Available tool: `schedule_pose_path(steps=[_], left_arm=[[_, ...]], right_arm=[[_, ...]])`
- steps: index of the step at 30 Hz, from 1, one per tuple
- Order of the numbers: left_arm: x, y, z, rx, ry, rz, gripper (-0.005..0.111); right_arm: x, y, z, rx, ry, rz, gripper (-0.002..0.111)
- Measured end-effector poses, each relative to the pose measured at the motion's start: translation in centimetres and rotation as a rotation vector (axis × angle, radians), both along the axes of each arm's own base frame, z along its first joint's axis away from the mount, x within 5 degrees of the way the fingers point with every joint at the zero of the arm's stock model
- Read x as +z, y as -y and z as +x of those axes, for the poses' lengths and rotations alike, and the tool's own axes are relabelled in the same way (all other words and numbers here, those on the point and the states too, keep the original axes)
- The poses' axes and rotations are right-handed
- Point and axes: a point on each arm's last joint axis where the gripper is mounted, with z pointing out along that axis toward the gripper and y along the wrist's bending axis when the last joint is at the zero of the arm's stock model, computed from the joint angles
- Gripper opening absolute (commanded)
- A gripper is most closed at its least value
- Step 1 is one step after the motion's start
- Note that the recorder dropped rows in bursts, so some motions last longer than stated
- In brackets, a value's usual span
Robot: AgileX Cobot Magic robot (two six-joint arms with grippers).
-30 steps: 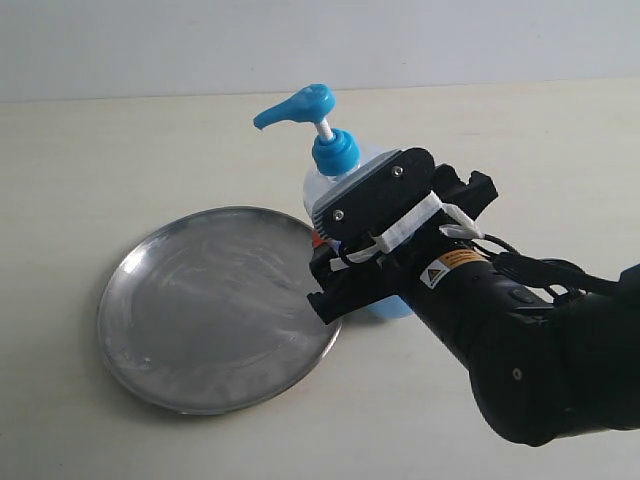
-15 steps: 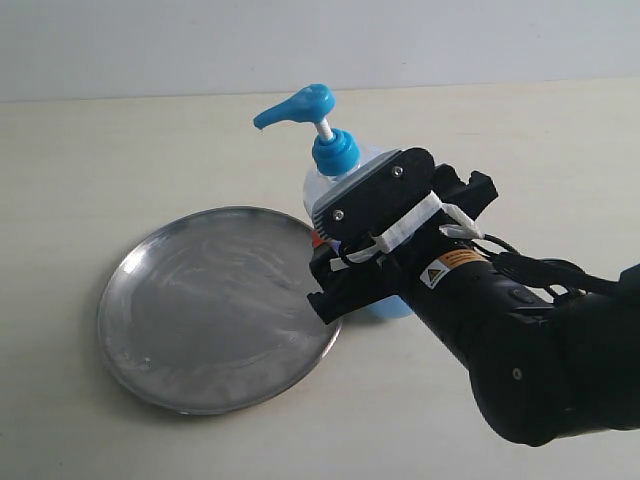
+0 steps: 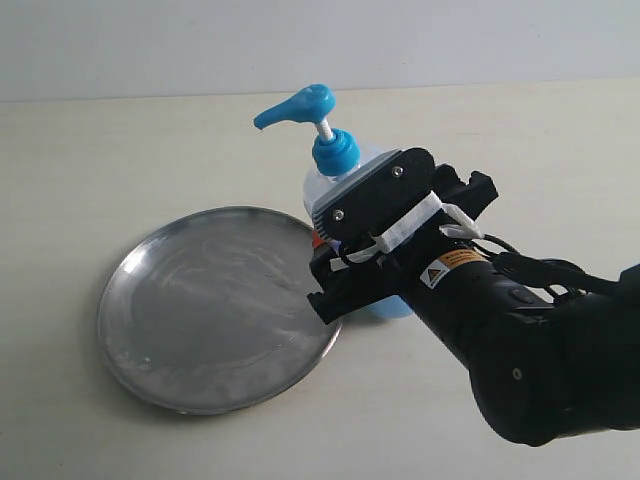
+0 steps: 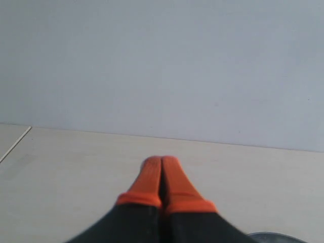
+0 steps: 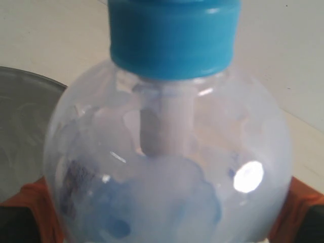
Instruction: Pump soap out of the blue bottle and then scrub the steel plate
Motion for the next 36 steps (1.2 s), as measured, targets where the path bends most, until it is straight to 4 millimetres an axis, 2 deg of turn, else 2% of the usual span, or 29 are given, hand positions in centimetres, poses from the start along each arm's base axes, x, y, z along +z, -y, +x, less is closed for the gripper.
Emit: schedule_pose_path(steps=[7, 15, 31, 36], left_arm=[[0.00, -0.01, 0.00, 0.001, 0.000, 0.003, 0.000], [0.04, -0.30, 0.00, 0.010, 0.001, 0.138, 0.000], [0.04, -0.31, 0.00, 0.010, 0.001, 0.143, 0.000], [0.02, -0.19, 0.00, 0.007, 0.001, 0.087, 0.000]], right_arm=[[0.00, 0.00, 0.00, 0.000, 0.000, 0.000, 0.000], [0.00, 0.00, 0.00, 0.000, 0.000, 0.000, 0.000], [-0.01, 0.02, 0.01, -0.003, -0.001, 0.001, 0.000], [-0.01, 0.02, 0.01, -0.003, -0.001, 0.001, 0.000]])
